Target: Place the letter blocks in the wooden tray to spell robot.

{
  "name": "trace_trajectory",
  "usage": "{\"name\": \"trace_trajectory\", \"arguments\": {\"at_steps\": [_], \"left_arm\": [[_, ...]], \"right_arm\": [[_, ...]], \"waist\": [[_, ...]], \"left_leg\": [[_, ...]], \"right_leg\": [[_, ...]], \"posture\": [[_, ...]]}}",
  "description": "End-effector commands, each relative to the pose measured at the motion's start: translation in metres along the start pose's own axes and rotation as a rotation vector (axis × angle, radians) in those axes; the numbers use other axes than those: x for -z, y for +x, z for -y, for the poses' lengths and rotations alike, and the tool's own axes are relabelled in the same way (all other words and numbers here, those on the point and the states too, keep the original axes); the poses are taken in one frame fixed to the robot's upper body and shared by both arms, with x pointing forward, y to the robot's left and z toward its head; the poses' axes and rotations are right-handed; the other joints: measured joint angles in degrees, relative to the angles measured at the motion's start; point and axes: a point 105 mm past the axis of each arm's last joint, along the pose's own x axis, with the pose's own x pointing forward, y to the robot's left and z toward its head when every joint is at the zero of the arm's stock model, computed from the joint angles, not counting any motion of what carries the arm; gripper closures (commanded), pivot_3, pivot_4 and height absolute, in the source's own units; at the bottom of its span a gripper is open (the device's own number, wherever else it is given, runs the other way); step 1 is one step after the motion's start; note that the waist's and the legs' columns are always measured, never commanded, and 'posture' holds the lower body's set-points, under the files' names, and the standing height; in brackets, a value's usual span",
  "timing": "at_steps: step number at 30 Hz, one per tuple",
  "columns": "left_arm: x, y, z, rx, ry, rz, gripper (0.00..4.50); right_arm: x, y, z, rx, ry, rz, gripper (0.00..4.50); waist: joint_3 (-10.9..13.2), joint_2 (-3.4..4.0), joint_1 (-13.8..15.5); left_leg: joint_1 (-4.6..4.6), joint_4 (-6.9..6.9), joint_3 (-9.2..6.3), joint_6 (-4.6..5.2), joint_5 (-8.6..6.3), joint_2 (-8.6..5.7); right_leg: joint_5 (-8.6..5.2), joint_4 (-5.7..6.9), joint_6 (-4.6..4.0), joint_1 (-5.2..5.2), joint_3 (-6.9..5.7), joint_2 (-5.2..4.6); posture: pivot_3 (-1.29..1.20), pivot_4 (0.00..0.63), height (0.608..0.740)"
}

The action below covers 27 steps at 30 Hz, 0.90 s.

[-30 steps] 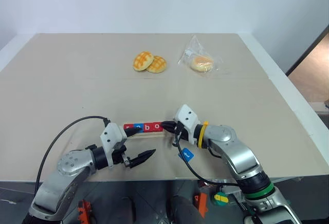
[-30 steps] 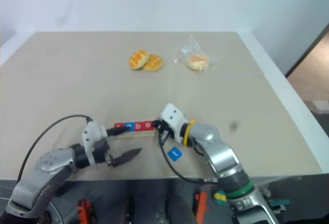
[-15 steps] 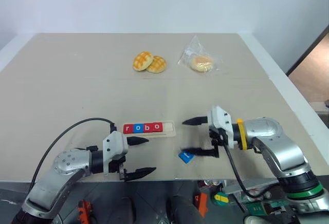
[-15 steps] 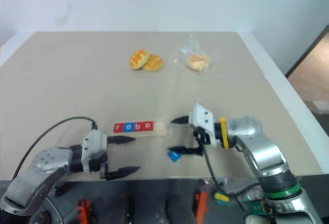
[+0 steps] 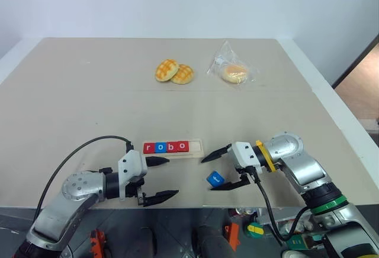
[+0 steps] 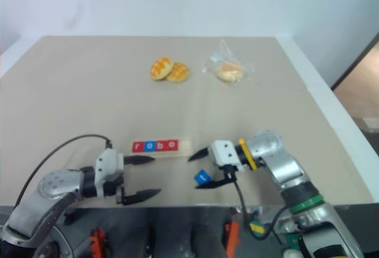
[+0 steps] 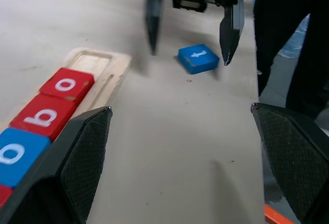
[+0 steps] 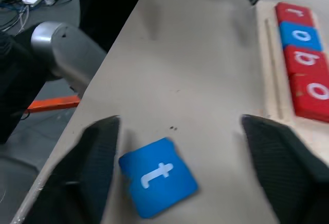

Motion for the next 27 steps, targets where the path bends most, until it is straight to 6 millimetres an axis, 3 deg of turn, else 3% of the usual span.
{"name": "trace_trajectory", "arguments": {"at_steps": [1,7,12,13,17,20,27], "left_arm": [[-0.012,-0.002,0.001,-0.028,0.040,0.027,0.00],[-0.012,-0.003,0.001,-0.038,0.034,0.024,0.00],[-0.012,-0.002,0.001,-0.040,0.030,0.027,0.00],[-0.011,-0.001,0.001,-0.038,0.029,0.026,0.00],[-0.011,0.000,0.000,-0.025,0.030,0.024,0.00],[-0.010,0.000,0.000,-0.019,0.030,0.023,0.00],[-0.010,0.002,0.000,-0.004,0.035,0.018,0.00]], "right_arm": [[0.002,-0.001,0.003,-0.027,-0.054,0.002,2.15],[0.007,-0.002,0.000,-0.035,-0.042,0.004,4.34],[0.002,-0.003,0.002,-0.005,-0.005,0.014,4.41],[-0.003,-0.005,0.003,0.000,0.023,0.030,3.93],[-0.018,-0.011,0.004,0.004,0.070,0.057,3.93],[-0.018,-0.013,0.000,-0.022,0.099,0.033,3.81],[-0.007,-0.017,-0.008,-0.098,0.184,-0.042,1.50]], "waist": [[0.0,0.00,0.0],[0.0,0.00,0.0],[0.0,0.00,0.0],[0.0,0.00,0.0],[0.0,0.00,0.0],[0.0,0.00,0.0],[0.0,0.01,0.0]], "left_leg": [[0.02,0.01,0.00,0.00,0.00,0.00],[0.09,0.03,0.00,0.00,0.01,0.03],[0.10,0.03,0.00,0.00,0.01,0.04],[0.10,0.03,0.01,0.00,0.01,0.03],[0.09,0.03,0.00,0.00,0.01,0.03],[0.08,0.04,-0.02,0.00,0.01,0.02],[0.08,0.05,0.00,0.00,0.01,0.02]], "right_leg": [[0.02,0.00,0.00,0.02,0.00,0.00],[0.08,0.01,-0.06,0.07,-0.01,0.03],[0.09,0.01,-0.06,0.07,0.00,0.03],[0.08,0.01,-0.06,0.07,0.00,0.03],[0.08,0.01,-0.06,0.06,0.00,0.03],[0.08,0.02,-0.05,0.07,-0.02,0.03],[0.08,0.02,-0.05,0.05,0.00,0.03]], "posture": [[0.00,0.150,0.740],[0.00,0.150,0.740],[0.00,0.150,0.740],[0.00,0.150,0.740],[0.00,0.150,0.740],[0.00,0.150,0.740],[0.00,0.150,0.740]]}}
